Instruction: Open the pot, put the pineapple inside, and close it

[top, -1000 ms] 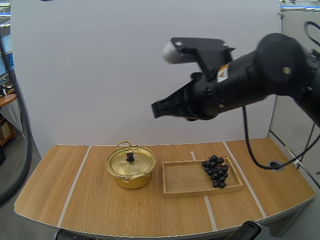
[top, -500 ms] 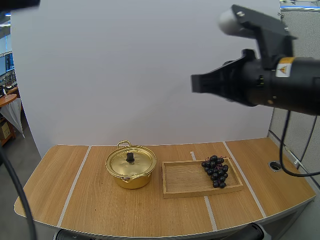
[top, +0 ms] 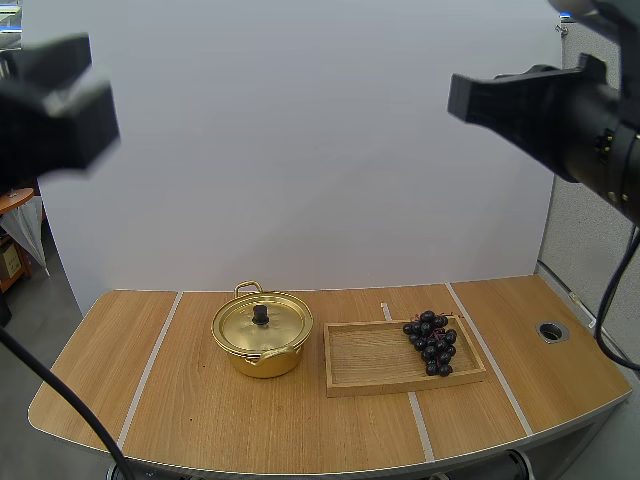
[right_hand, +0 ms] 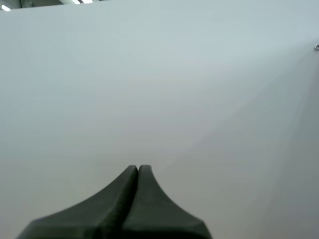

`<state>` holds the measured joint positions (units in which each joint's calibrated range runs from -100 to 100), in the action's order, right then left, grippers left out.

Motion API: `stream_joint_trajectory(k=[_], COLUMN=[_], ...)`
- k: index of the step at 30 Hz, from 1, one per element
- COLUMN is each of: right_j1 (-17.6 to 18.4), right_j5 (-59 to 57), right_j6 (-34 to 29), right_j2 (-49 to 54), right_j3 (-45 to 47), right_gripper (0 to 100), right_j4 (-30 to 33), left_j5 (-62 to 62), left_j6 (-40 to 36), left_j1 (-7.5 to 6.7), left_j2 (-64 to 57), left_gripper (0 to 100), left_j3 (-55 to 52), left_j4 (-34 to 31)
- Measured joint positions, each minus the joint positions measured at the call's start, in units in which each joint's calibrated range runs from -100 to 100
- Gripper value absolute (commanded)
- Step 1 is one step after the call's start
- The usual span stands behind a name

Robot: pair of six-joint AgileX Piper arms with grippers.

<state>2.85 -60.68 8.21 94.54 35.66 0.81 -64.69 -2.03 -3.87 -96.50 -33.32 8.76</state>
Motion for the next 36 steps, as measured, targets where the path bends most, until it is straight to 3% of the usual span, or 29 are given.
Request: stream_joint_trajectory(k=[13,17,29,36], right_j1=[-1.89,-3.0,-3.93,-3.93], right_j5=[5.64,13.35,30.39,35.32], right_j6=[-0.7,-1.36,-1.58,-1.58], right_j2=[5.28,5.28,5.14,5.02], right_j3=[4.16,14.91,33.16,45.9], right_gripper=[0,0,0,0], right_j4=[0.0,-0.16,-0.81,-1.22], left_j5=[8.23,11.8,13.06,25.31], left_j6=[-1.79,-1.99,-1.48,0.35], left_j1=[0.0,0.08,1.3,1.3], left_j2=[-3.31,-3.31,-3.31,-3.31], left_gripper=[0,0,0,0], left_j3=[-16.3,-20.46,-28.11,-39.25], left_j4=[0.0,0.0,-1.78,-2.21])
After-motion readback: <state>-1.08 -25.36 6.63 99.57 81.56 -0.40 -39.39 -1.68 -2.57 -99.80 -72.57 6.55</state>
